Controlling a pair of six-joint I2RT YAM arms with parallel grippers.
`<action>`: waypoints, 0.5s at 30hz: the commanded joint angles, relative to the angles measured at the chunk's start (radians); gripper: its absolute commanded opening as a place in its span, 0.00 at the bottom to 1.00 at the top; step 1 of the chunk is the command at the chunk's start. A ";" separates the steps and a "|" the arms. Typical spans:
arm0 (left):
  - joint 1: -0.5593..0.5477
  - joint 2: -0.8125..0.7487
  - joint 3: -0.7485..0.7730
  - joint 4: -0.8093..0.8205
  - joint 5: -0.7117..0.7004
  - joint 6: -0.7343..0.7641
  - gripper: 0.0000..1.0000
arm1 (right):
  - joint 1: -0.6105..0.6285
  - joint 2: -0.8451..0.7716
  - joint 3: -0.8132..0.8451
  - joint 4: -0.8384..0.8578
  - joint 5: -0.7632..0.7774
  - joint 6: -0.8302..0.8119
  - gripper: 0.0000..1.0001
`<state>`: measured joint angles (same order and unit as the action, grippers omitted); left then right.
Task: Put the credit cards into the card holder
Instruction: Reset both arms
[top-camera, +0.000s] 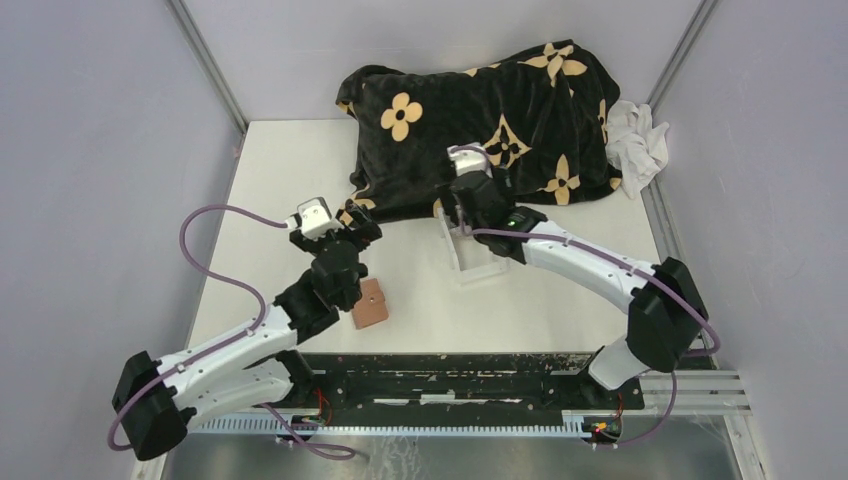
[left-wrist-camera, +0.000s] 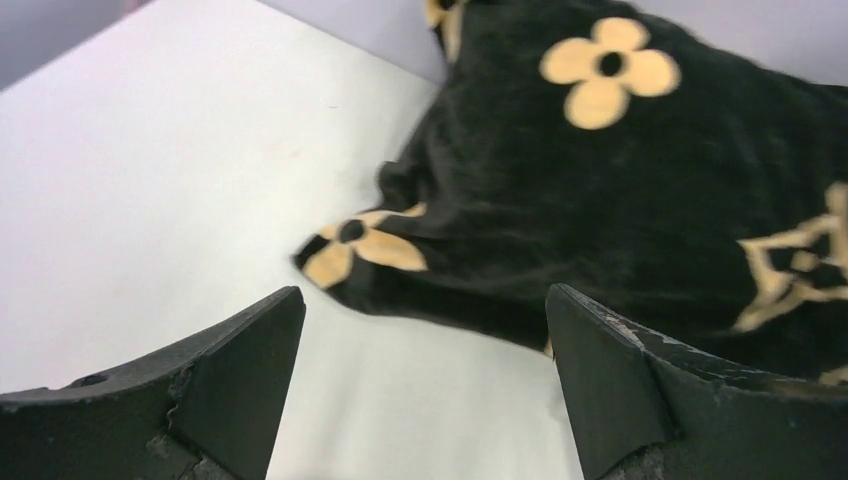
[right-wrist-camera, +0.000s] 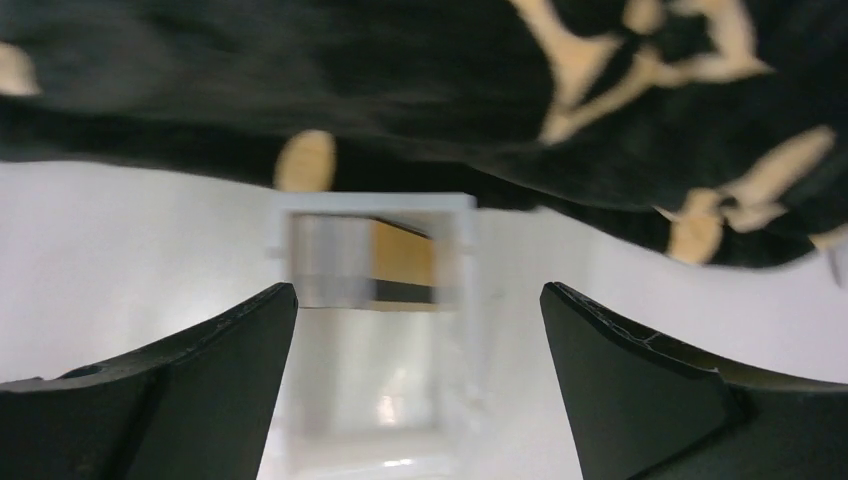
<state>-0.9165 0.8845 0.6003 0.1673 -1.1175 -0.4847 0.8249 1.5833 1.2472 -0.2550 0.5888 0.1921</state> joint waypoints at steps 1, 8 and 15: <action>0.146 0.069 -0.069 0.207 0.139 0.125 0.97 | -0.123 -0.136 -0.155 0.110 0.142 0.043 1.00; 0.278 0.302 -0.083 0.392 0.204 0.194 0.99 | -0.266 -0.267 -0.308 0.164 0.119 0.048 1.00; 0.339 0.326 -0.146 0.450 0.203 0.153 0.99 | -0.267 -0.238 -0.298 0.115 0.218 0.105 1.00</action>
<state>-0.6006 1.2167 0.4839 0.5053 -0.9123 -0.3531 0.5545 1.3495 0.9356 -0.1661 0.7341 0.2520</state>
